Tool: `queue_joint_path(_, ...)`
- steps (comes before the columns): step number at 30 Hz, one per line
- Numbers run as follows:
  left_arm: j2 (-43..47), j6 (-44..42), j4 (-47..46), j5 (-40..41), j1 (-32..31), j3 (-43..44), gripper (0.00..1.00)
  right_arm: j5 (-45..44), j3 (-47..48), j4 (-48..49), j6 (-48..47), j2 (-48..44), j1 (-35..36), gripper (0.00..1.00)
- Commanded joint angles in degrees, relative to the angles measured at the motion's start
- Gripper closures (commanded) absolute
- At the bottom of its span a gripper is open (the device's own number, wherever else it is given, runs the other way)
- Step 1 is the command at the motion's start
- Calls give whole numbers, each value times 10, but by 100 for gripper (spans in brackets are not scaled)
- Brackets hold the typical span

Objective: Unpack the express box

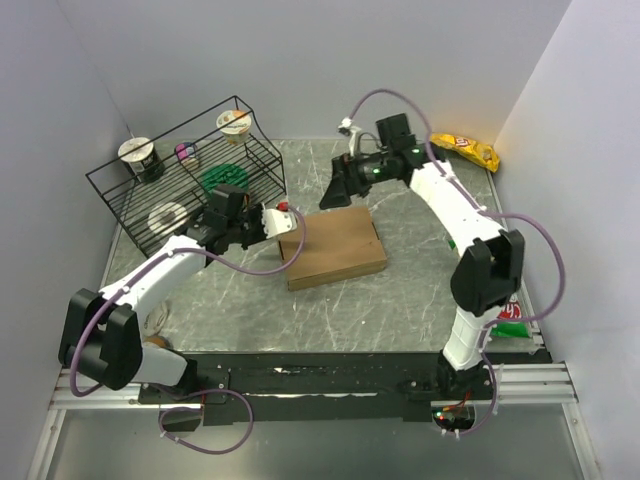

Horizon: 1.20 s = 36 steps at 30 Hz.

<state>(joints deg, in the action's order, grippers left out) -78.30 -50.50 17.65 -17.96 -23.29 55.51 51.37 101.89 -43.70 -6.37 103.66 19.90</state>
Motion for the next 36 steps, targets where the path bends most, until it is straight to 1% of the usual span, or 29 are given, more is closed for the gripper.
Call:
queue_joint_path(1,17,67,-78,48,-20,15,99,50,27,47,80,10,26,5)
queue_joint_path(5,21,60,-74,55,-41,14,99,44,20,51,93,13,33,6)
queue_joint_path(10,33,65,-103,72,-80,4,99,13,14,56,91,16,45,9)
queue_joint_path(11,35,71,-104,77,-83,7,99,-7,12,52,90,18,47,10)
queue_joint_path(13,35,78,-104,78,-92,11,99,-18,9,51,85,24,54,11)
queue_joint_path(23,26,86,-106,104,-105,32,99,-8,12,46,70,37,67,19)
queue_joint_path(27,24,89,-109,105,-105,41,99,-19,6,42,70,37,70,22)
queue_joint_path(30,25,95,-102,96,-107,50,99,-20,1,47,70,37,70,25)
queue_joint_path(36,28,102,-92,86,-113,62,99,-15,-10,57,73,34,71,38)
